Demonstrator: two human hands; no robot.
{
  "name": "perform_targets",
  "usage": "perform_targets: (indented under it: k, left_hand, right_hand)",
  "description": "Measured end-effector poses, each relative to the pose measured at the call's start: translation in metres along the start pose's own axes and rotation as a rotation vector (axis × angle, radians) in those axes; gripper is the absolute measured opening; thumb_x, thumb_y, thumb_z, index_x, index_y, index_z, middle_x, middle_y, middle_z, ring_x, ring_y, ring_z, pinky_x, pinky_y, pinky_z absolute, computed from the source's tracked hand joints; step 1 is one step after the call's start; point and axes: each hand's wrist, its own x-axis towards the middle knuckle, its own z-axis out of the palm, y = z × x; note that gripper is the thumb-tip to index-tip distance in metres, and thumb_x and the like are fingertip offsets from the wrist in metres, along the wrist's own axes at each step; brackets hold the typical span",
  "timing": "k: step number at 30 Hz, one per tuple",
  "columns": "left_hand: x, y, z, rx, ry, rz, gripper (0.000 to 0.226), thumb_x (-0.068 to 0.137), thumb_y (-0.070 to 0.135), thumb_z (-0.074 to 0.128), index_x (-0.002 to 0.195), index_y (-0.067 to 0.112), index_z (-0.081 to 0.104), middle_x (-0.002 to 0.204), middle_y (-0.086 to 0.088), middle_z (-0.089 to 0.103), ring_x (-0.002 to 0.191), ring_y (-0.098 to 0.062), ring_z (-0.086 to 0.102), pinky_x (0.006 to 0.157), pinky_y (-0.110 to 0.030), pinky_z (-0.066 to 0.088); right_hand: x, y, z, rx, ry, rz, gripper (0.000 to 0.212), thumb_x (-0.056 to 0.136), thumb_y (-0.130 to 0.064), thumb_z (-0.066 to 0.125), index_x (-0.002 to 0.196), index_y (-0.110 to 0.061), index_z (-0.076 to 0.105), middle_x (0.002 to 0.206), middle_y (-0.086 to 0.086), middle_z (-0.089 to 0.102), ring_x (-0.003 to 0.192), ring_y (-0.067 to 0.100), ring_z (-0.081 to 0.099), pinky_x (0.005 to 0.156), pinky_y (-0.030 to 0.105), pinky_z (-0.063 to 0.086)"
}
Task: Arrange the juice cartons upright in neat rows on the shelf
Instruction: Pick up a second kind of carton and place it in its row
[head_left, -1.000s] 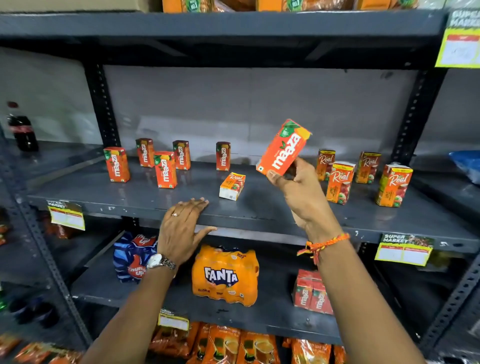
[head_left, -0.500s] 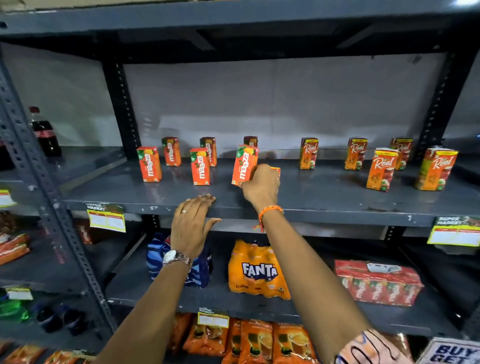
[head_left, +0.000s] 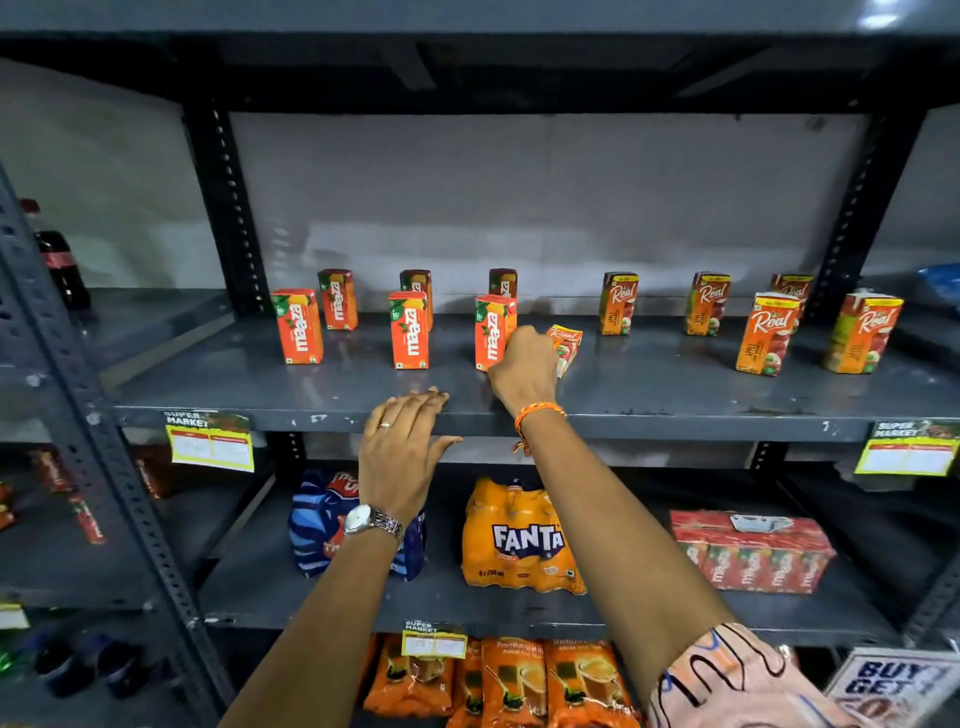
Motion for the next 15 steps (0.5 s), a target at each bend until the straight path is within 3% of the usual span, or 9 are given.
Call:
perform_targets:
  k: [4,9,13,15]
  left_hand:
    - [-0.001,-0.001,0.001,-0.006,0.007,0.005,0.050,0.093,0.050,0.055,0.131,0.017,0.060,0.132,0.000,0.064,0.122,-0.020,0.059,0.111,-0.035,0.032]
    - [0.000,0.000,0.004,-0.033,0.028,-0.010,0.051,0.093,0.050,0.053,0.131,0.017,0.061,0.132,0.000,0.064,0.122,-0.020,0.059,0.113,-0.034,0.028]
    - [-0.001,0.003,0.004,-0.028,0.035,-0.017,0.051,0.092,0.049,0.054,0.132,0.017,0.060,0.132,-0.001,0.064,0.123,-0.021,0.059,0.113,-0.035,0.028]
    - [-0.001,0.002,0.004,-0.029,0.035,-0.018,0.051,0.093,0.049,0.053,0.131,0.017,0.060,0.132,-0.001,0.064,0.123,-0.022,0.059,0.113,-0.036,0.029]
  right_hand:
    - [-0.003,0.004,-0.011,-0.011,0.015,0.030,0.032,0.080,-0.020,0.076,0.103,0.001,0.067,0.106,0.020,0.072,0.100,0.036,0.068,0.070,0.032,0.046]
    - [0.002,0.023,-0.037,0.126,0.302,0.157,0.038,0.080,-0.043,0.072,0.092,-0.006,0.072,0.098,0.018,0.073,0.097,0.039,0.068,0.076,0.032,0.049]
    - [0.019,0.029,-0.038,0.017,0.103,0.315,0.067,0.082,-0.060,0.061,0.116,-0.003,0.065,0.125,0.023,0.063,0.115,0.043,0.061,0.093,0.045,0.051]
    - [0.026,0.025,-0.034,-0.055,-0.003,0.336,0.070,0.080,-0.060,0.061,0.125,-0.005,0.061,0.133,0.022,0.057,0.121,0.041,0.057,0.098,0.046,0.049]
